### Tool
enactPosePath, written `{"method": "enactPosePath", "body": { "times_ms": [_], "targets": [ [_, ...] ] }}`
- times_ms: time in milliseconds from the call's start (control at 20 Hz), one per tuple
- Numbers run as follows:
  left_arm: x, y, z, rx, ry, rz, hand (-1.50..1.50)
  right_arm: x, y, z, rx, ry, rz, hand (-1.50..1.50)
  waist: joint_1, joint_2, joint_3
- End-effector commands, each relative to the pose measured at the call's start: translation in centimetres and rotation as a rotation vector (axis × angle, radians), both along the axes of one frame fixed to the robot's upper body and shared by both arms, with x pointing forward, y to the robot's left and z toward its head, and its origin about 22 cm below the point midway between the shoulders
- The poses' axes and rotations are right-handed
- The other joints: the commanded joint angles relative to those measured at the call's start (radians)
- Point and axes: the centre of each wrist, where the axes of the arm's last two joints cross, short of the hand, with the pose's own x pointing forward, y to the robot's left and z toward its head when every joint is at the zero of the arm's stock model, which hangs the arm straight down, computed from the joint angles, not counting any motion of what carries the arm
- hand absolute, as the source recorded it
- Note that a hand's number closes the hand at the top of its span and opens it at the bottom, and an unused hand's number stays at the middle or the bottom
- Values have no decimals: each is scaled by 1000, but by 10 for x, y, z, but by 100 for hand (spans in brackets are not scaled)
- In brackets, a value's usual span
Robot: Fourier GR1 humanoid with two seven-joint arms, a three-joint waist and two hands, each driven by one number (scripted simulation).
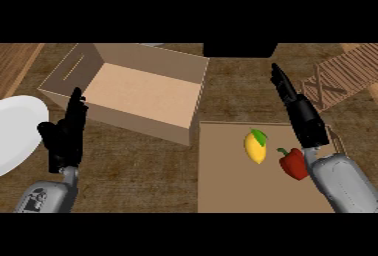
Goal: Pick the bell pepper from the tray and place it in the tiered shelf
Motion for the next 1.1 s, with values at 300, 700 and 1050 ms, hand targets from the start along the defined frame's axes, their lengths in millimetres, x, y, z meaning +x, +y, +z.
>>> {"method": "enactPosePath", "body": {
  "times_ms": [300, 700, 1050],
  "targets": [
    [-7, 5, 35, -34, -90, -103, 0, 16, -44, 20, -163, 9, 209, 150, 25, 13, 16],
    [-30, 7, 21, -35, -95, -104, 0, 17, -114, 34, 257, 116, 713, -150, 21, 16, 17],
    [-17, 20, 43, -21, -95, -95, 0, 11, -122, 139, -325, 160, 922, -150, 3, 8, 15]
  ]
}}
